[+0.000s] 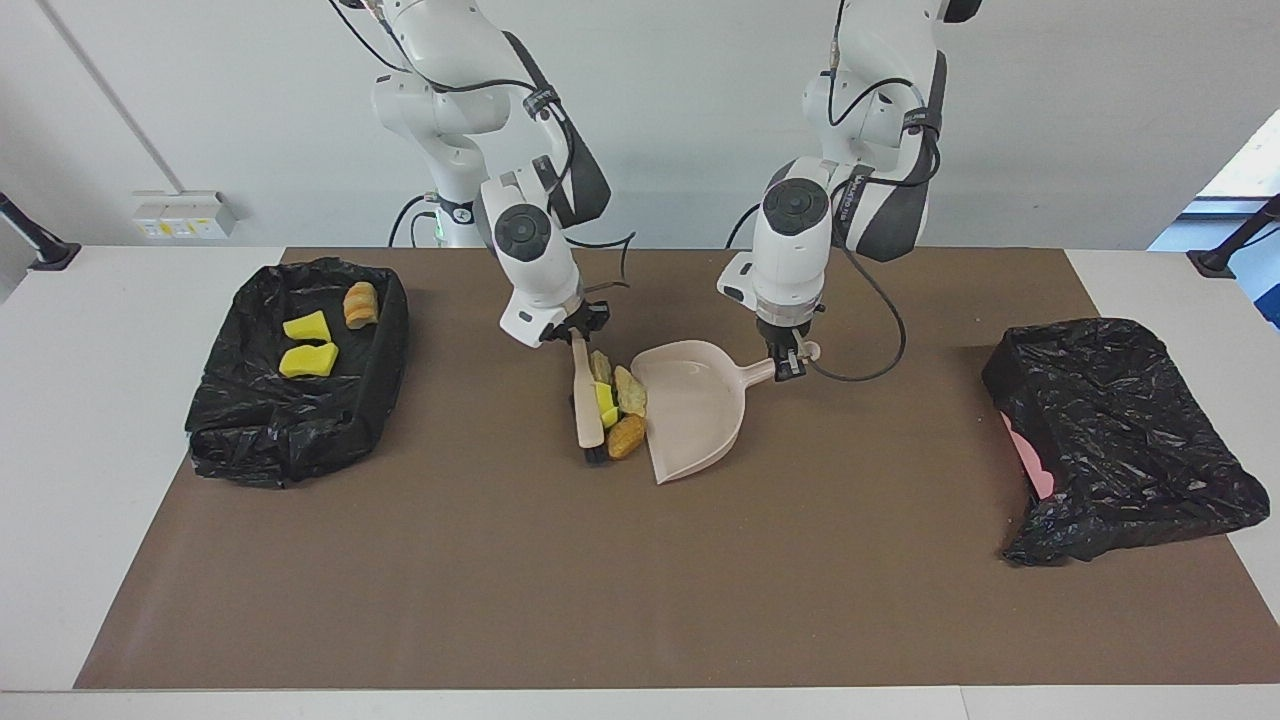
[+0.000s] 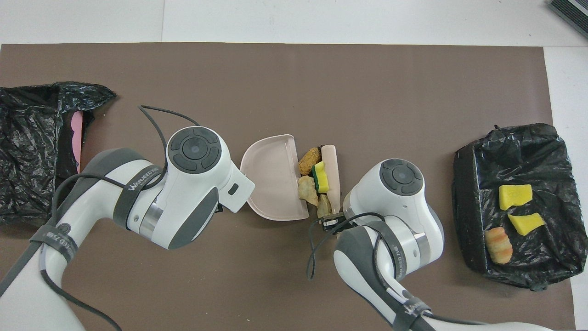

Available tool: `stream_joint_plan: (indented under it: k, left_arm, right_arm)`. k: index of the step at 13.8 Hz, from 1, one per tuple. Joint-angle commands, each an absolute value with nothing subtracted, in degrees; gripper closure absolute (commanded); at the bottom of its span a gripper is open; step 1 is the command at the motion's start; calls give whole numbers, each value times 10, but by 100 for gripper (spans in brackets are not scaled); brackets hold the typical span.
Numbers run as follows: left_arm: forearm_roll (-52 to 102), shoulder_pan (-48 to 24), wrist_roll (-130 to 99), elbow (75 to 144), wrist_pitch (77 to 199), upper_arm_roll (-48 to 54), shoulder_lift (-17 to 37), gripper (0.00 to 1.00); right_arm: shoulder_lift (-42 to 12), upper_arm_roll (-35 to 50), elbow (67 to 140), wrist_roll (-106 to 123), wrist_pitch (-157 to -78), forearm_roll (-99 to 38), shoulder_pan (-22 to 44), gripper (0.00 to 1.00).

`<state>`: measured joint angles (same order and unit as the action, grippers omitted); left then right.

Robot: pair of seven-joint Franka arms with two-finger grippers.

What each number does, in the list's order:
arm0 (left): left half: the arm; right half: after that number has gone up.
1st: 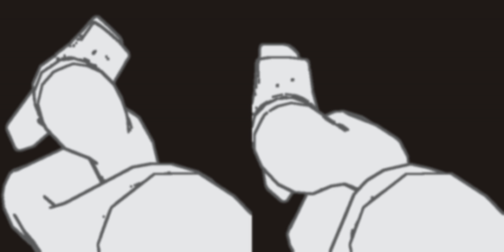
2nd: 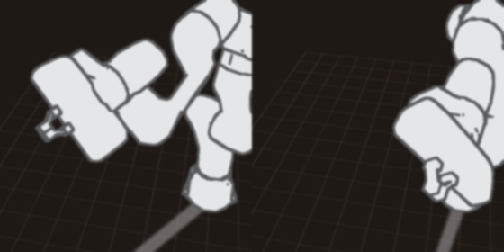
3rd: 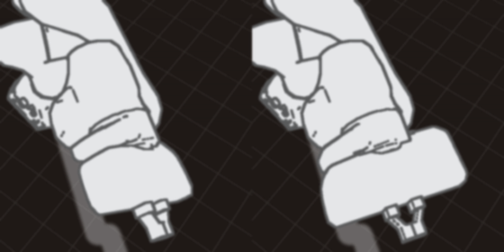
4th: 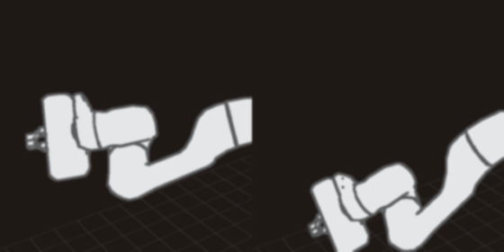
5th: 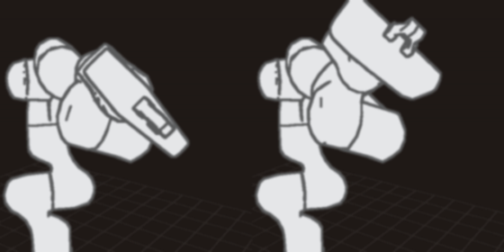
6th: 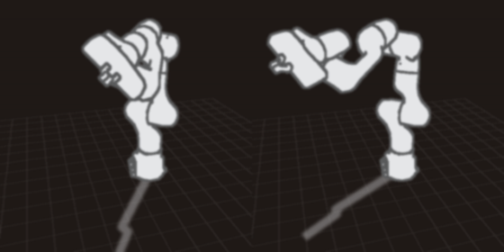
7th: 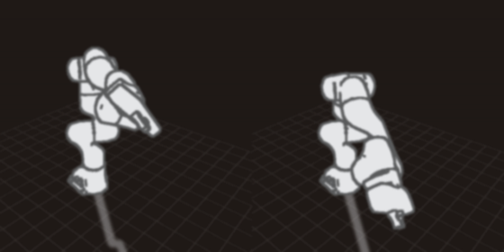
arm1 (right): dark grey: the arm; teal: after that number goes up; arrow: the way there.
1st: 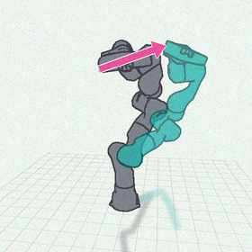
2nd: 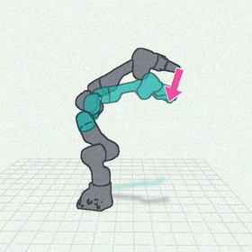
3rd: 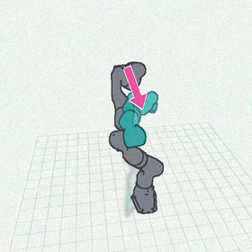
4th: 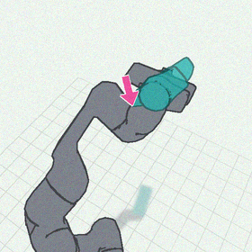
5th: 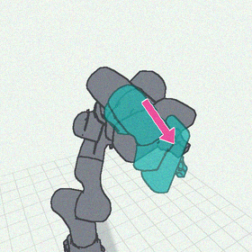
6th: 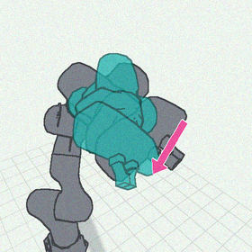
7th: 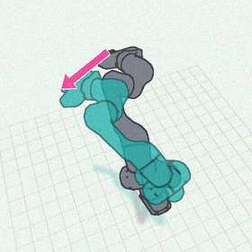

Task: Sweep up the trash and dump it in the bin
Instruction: 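Sweep the remaining tan pieces with the right gripper toward the dustpan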

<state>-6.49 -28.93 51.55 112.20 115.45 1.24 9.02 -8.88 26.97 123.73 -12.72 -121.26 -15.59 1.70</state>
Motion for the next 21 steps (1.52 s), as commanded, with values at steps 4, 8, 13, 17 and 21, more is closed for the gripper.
stream_joint_plan:
  k: [4, 8, 13, 17, 21]
  left_arm:
    - [-76, -283, 541, 1168, 1186, 11, 59, 100]
    - [-75, -279, 537, 1171, 1180, 11, 58, 100]
    - [-75, -266, 542, 1201, 1187, 11, 44, 100]
    - [-92, -265, 604, 1224, 1226, 11, 34, 100]
    - [-117, -267, 606, 1241, 1236, 11, 33, 100]
  right_arm:
    - [-106, 270, 1170, -136, -1187, -279, 39, 100]
    - [-22, 261, 1136, -157, -1047, -245, 19, 100]
    - [32, 266, 1235, -247, -1022, -98, 18, 100]
    - [14, 270, 1266, -285, -1060, -108, 39, 100]
    - [-26, 270, 1290, -333, -1136, -131, 101, 100]
